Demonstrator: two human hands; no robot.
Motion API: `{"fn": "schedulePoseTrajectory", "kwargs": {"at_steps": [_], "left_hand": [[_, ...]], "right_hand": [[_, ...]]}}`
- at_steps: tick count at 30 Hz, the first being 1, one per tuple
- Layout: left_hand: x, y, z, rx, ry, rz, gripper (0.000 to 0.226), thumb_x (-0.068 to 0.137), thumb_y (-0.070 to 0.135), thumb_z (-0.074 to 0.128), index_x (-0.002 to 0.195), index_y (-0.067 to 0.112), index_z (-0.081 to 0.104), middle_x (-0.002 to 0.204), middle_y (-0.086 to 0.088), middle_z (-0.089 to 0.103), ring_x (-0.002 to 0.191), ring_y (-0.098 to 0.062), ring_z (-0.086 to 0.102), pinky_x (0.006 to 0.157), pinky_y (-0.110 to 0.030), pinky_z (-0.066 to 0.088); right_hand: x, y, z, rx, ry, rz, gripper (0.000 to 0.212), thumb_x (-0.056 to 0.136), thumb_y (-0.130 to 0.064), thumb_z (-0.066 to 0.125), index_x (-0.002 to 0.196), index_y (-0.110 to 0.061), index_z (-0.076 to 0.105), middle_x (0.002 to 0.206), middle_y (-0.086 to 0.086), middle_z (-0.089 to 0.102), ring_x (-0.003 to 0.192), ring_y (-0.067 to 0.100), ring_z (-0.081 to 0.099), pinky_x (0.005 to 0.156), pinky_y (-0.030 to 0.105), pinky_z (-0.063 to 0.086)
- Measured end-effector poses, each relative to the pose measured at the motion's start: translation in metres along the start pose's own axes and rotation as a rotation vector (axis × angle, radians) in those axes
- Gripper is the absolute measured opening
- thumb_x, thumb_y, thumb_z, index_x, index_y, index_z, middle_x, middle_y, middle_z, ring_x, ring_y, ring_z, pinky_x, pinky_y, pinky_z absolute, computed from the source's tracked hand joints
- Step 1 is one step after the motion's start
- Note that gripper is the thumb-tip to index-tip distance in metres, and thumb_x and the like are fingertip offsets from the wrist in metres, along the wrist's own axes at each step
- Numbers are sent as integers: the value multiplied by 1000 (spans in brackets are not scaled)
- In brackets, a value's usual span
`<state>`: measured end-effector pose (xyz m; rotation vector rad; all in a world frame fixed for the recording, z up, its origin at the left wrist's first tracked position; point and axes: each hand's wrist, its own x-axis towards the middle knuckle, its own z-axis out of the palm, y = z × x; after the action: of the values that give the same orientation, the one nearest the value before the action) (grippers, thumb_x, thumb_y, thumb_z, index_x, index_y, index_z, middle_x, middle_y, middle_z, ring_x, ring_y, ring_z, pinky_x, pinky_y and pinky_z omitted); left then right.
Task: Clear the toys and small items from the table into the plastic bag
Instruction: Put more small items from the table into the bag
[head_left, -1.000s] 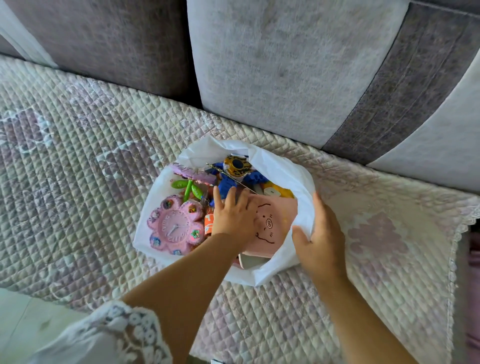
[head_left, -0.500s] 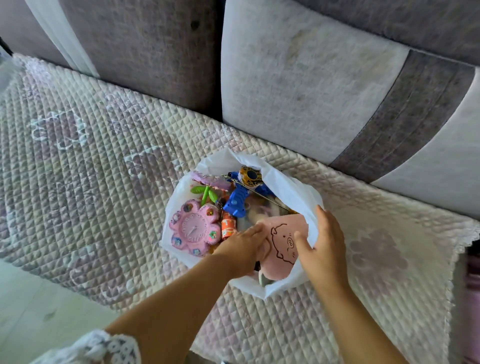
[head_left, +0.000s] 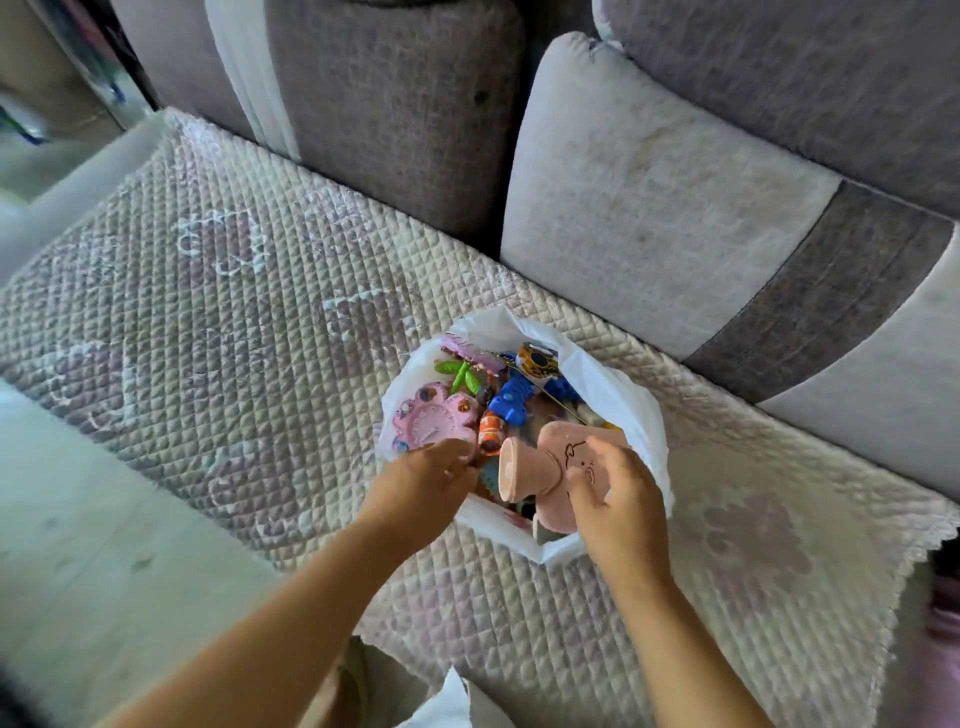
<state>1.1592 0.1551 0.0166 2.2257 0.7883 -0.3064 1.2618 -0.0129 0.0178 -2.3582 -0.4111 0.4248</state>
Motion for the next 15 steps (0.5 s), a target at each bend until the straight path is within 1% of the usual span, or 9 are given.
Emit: {"fn": "schedulePoseTrajectory", "kwargs": {"at_steps": [2,4,7,8,11,13,15], "left_hand": [[-22,-11,-20,-19,44,-60,29,92,33,51,120,29,58,104,6,66,94,-18,62,85,-32,50],[-48,-28,-42,-40,91,-142,29,91,33,52,120,30,59,100,9,67,92,-15,63,84,-29,50],[-89,-59,-73,-45,139,-222,28,91,35,52,117,29,60,97,7,70,89,-15,65,86,-32,51],[-104,-70,-83,-52,157,-239,26,91,35,53,115,28,61,96,6,70,87,-15,65,85,-33,52],[-153,-106,-110,-45,215,-293,20,91,33,54,107,27,64,102,3,70,89,-16,64,83,-32,52],[-190,-133,-124,-56,244,-340,20,92,33,53,108,27,64,105,3,69,93,-15,64,84,-31,51],[-230,-162,-137,-72,272,-396,23,93,35,52,112,28,62,107,7,68,93,-11,62,83,-25,48]], "right_hand": [[-11,-24,0,26,-56,-47,23,87,-16,61,108,-9,64,101,5,67,96,22,61,87,30,47],[-25,-51,4,22,-106,-135,14,87,-17,60,99,-11,66,86,1,65,80,18,60,76,35,52],[-49,-87,16,-16,-162,-290,12,86,-17,63,95,-11,67,84,1,67,78,17,59,69,25,45],[-58,-99,22,-23,-194,-326,11,85,-17,63,94,-11,67,82,0,67,77,17,59,68,24,44],[-85,-136,44,-52,-316,-407,13,87,-22,61,95,-14,67,76,-4,63,73,14,56,66,25,42],[-107,-163,63,-71,-377,-488,12,88,-23,59,91,-14,66,72,-6,60,69,11,53,63,22,37],[-133,-192,82,-90,-425,-554,13,89,-24,58,89,-14,65,73,-3,61,70,13,54,65,26,42]]}}
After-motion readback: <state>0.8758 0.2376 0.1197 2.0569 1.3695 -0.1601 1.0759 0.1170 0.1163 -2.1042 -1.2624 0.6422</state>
